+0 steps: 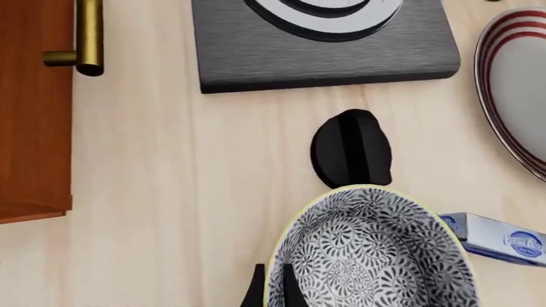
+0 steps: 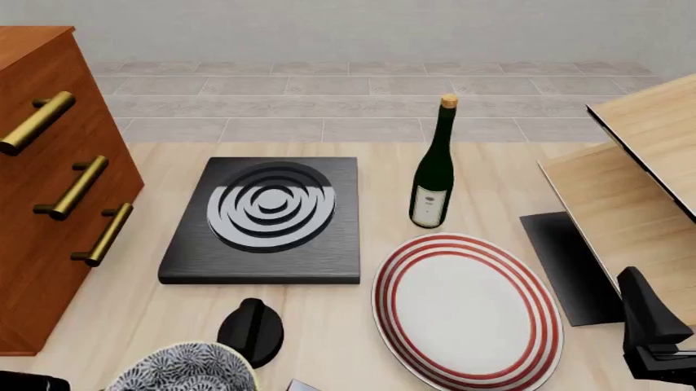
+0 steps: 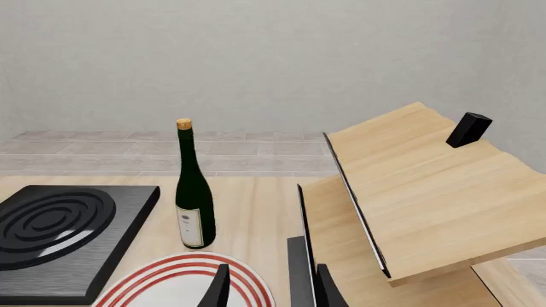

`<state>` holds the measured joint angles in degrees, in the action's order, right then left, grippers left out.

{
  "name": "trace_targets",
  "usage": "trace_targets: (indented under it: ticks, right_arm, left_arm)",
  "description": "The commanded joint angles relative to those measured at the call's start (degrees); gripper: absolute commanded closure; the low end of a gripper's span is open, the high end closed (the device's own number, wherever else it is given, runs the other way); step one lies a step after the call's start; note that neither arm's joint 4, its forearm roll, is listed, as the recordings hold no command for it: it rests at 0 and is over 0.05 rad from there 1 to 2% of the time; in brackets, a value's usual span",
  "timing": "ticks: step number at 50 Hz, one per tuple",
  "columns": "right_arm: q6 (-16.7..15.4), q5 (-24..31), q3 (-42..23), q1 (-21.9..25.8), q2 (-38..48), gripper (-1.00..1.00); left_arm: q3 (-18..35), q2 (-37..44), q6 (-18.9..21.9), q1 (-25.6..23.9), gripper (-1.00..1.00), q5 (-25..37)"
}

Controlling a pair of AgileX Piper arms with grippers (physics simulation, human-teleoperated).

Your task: Put the bowl on the top of the cabinet.

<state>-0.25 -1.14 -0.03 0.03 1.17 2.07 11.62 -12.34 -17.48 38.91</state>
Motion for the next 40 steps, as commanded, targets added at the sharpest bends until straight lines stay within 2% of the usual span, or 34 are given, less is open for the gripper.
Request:
trace_targets:
  ticks: [1, 22, 40]
  right_arm:
    - [0.0, 0.0, 0.0, 0.0, 0.01, -1.0]
    - [0.0, 0.0, 0.0, 0.0, 0.0, -1.0]
    - [0.01, 0.0, 0.0, -0.01, 0.0, -1.0]
  left_arm:
    - [-0.25, 0.34, 0.74, 1.15, 1.0, -0.11]
    - [7.83, 3.78, 2.07, 1.75, 1.0, -2.75]
    - [16.23, 6.75, 1.82, 5.02, 1.0, -4.35]
